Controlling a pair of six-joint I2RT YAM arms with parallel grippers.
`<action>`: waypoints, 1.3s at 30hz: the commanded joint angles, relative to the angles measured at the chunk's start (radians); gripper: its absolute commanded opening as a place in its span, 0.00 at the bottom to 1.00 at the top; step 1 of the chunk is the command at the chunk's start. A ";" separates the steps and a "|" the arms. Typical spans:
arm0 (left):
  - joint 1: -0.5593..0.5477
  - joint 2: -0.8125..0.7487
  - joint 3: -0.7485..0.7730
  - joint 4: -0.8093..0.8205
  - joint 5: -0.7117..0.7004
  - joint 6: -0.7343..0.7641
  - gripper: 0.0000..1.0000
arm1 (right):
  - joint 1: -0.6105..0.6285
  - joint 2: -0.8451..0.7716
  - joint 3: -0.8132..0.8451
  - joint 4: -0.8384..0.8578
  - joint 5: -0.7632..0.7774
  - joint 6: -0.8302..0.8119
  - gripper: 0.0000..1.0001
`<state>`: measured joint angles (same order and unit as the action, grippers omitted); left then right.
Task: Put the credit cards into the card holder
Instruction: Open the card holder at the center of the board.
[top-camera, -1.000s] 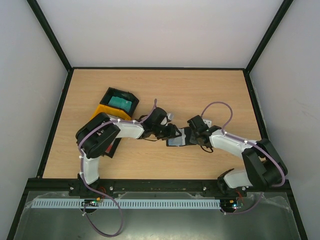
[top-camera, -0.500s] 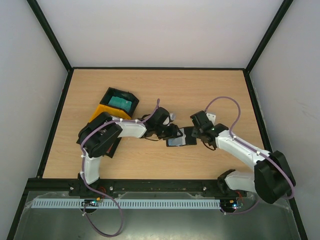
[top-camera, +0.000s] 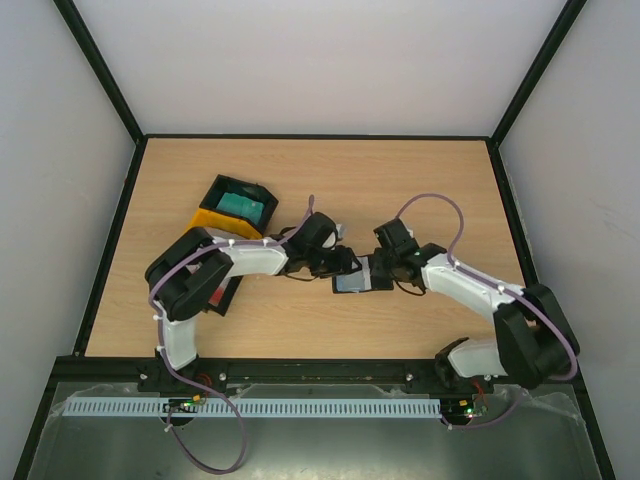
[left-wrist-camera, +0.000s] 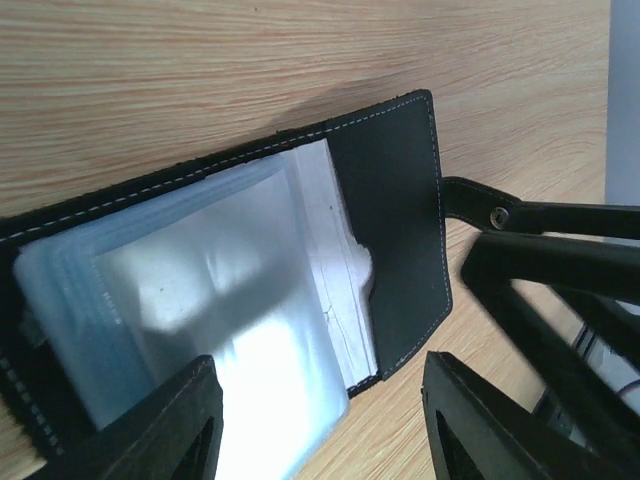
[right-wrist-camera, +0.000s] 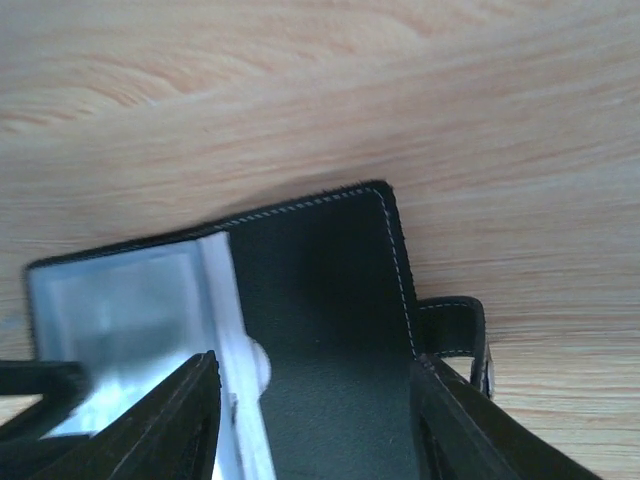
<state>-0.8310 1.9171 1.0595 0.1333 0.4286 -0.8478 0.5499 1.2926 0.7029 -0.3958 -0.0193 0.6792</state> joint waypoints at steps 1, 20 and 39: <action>-0.002 -0.060 -0.029 -0.062 -0.059 0.008 0.58 | -0.002 0.090 -0.024 0.025 -0.001 -0.020 0.49; 0.000 0.014 0.000 -0.037 0.069 0.009 0.56 | -0.002 0.133 -0.163 0.197 -0.271 0.075 0.45; -0.001 0.150 0.102 0.143 0.135 -0.158 0.47 | -0.002 -0.090 -0.270 0.283 -0.156 0.226 0.35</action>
<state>-0.8307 2.0361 1.1461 0.2020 0.5438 -0.9291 0.5354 1.2716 0.4728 -0.1379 -0.1619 0.8322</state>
